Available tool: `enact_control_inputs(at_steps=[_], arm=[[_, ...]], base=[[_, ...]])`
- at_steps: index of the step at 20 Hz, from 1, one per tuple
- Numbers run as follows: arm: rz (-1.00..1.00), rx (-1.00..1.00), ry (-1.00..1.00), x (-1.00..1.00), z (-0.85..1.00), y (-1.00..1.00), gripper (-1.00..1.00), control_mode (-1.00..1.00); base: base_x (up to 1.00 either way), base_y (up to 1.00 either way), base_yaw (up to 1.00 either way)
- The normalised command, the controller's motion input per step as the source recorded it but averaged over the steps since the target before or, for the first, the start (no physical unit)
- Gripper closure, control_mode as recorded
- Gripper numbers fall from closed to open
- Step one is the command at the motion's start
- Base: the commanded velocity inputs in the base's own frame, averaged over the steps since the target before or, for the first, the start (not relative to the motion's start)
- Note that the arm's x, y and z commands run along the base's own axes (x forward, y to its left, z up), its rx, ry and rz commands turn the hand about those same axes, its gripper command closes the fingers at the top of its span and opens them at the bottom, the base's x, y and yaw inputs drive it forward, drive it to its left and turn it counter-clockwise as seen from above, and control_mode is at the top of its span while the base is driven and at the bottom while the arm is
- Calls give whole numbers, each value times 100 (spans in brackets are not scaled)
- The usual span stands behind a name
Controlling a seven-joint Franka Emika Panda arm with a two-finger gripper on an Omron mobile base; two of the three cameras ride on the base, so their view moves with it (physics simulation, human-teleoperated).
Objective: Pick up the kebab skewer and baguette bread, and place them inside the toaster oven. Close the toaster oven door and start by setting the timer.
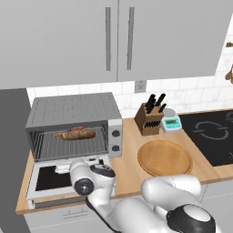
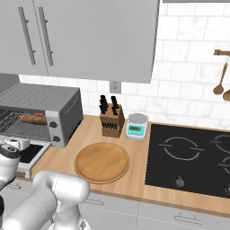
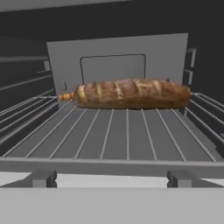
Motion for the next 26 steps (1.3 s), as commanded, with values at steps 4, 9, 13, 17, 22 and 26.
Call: enact_control_inputs(at_steps=[4,9,13,17,22,26], arm=[[0,0,0,-32,21,0,-100,-100],[0,0,0,-7,30,0,-100,-100],[0,0,1,0,18,0,-100,-100],[0,0,5,0,0,0,-100,-100],[0,0,10,-1,0,0,-100,-100],[0,0,2,5,0,0,-100,-100]], base=[[0,0,0],[0,0,0],[0,0,0],[0,0,0],[0,0,0],[0,0,0]])
